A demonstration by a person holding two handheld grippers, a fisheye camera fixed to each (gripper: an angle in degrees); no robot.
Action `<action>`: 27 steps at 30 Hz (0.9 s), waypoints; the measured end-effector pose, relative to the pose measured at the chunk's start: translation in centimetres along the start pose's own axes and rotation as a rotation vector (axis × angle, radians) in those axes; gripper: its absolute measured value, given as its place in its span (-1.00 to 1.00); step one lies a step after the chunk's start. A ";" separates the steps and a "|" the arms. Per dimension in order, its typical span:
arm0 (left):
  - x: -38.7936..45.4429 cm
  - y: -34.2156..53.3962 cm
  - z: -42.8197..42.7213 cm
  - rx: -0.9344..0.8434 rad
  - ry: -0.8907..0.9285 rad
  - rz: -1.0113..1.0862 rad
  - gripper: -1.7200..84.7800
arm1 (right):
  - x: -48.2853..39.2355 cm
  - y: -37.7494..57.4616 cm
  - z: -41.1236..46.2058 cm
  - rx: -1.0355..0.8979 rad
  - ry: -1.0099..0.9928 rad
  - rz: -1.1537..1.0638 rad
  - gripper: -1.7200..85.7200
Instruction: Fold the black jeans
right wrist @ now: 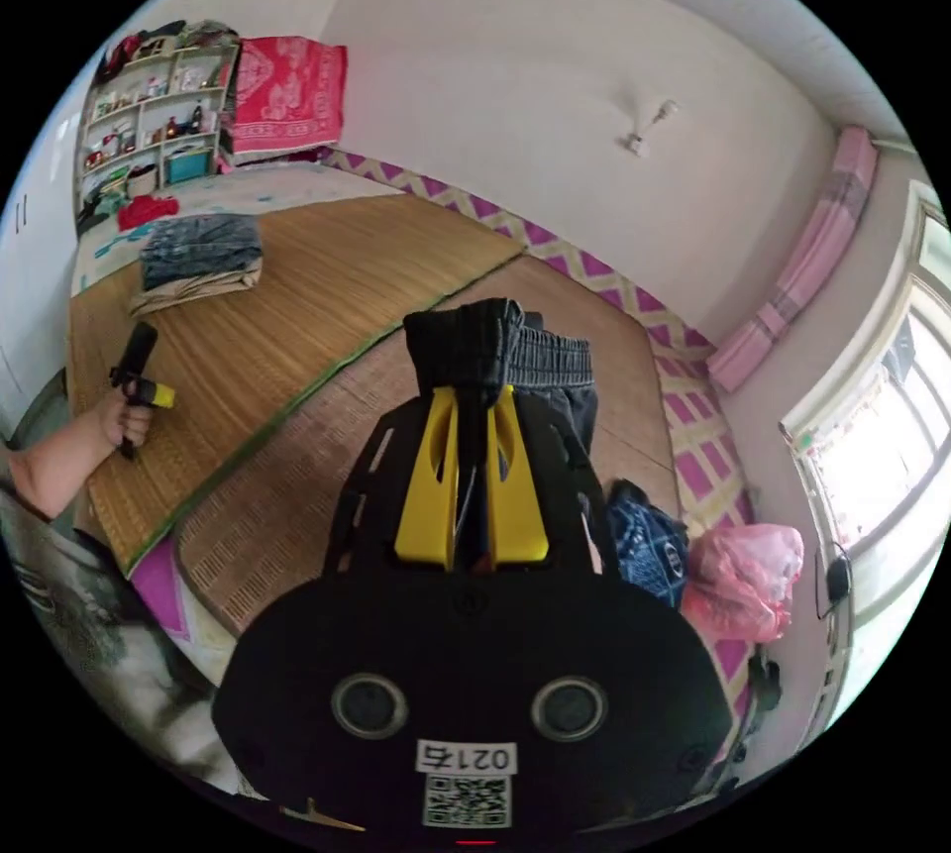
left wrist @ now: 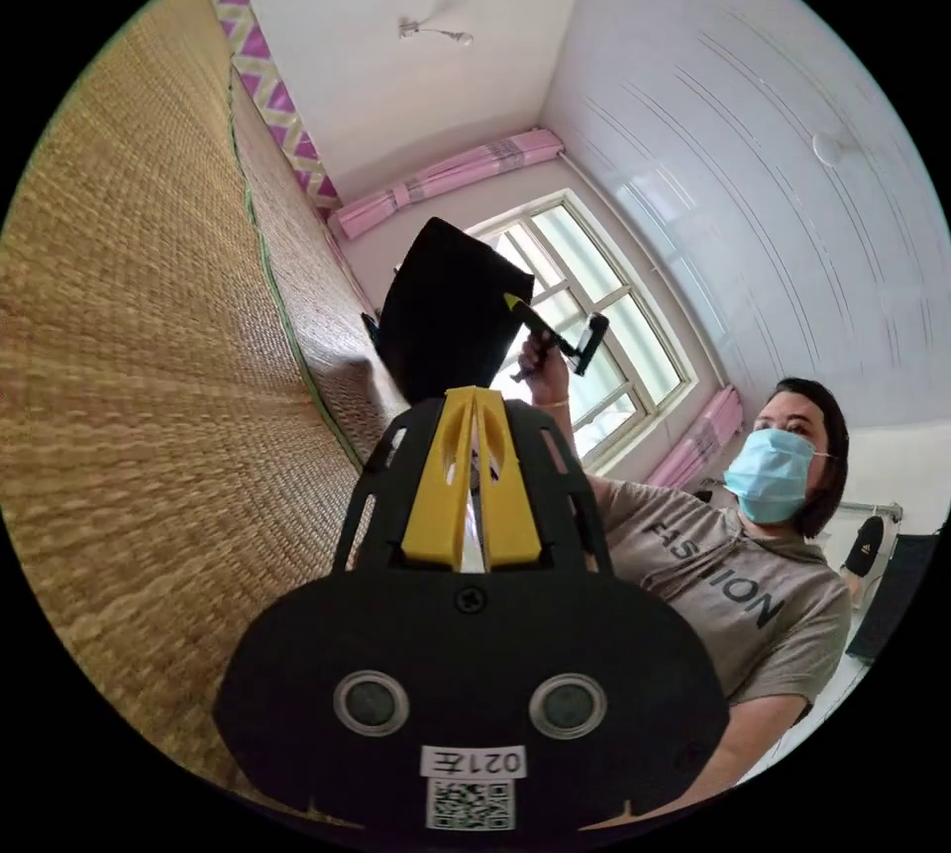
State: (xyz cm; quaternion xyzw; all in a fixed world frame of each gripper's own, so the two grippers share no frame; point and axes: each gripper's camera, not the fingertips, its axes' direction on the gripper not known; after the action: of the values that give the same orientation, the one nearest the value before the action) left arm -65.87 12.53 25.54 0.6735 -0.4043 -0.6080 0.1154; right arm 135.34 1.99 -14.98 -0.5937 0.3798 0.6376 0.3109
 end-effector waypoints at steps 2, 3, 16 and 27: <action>1.2 0.5 -1.5 0.084 -0.079 -0.065 -0.98 | -5.5 -2.4 4.7 0.028 -0.110 -0.020 -0.86; 2.0 1.0 -2.4 0.142 -0.120 -0.126 -0.98 | -8.6 -4.1 8.4 0.033 -0.178 -0.024 -0.86; 0.8 -7.9 -4.7 0.275 -0.251 -0.224 -0.98 | -35.3 -17.3 32.3 0.084 -0.552 -0.233 -0.87; 10.3 5.5 -17.1 0.412 -0.237 -0.397 -0.98 | -50.1 -0.8 45.6 -0.016 -0.590 -0.391 -0.85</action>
State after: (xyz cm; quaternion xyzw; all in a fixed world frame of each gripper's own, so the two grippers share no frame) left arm -53.18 -3.84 25.63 0.6731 -0.3901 -0.5981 -0.1926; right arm 117.34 44.00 34.97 -0.4479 0.1476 0.7132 0.5186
